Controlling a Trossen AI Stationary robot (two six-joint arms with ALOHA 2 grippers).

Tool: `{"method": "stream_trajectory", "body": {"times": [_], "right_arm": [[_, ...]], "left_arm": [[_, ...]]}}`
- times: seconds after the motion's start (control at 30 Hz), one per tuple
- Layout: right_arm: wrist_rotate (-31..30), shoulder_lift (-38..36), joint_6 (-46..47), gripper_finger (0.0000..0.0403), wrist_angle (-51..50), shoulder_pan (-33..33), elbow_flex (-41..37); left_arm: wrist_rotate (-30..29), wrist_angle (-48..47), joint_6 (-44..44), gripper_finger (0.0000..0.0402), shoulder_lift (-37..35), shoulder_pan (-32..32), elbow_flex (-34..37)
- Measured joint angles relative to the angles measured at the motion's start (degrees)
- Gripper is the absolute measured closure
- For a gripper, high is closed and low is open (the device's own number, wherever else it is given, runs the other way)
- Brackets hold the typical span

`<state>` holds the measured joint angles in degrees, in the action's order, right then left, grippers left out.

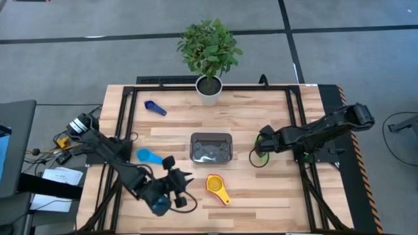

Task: Nest measuring cups in basket
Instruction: Stack the green measuring cup on the top of yellow measuring cup

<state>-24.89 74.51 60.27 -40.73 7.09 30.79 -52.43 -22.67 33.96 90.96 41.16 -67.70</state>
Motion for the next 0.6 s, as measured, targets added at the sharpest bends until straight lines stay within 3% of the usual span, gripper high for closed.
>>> {"method": "stream_trajectory", "body": {"times": [0.23, 0.4, 0.6], "right_arm": [[-0.05, -1.69, -3.78, 0.0387, 1.14, 3.43, 0.08], [0.04, -5.52, -2.32, 0.0381, 0.78, 10.96, 1.17], [-1.39, -6.35, 4.07, 0.0388, 1.87, 18.46, 6.13]], "left_arm": [[-2.83, 0.39, 1.88, 0.0326, -0.02, 2.02, -0.02], [-3.14, 0.35, 1.89, 0.0326, -0.02, 1.98, -0.03], [-8.37, -0.01, 4.37, 0.0326, -0.02, 1.85, 0.53]]}}
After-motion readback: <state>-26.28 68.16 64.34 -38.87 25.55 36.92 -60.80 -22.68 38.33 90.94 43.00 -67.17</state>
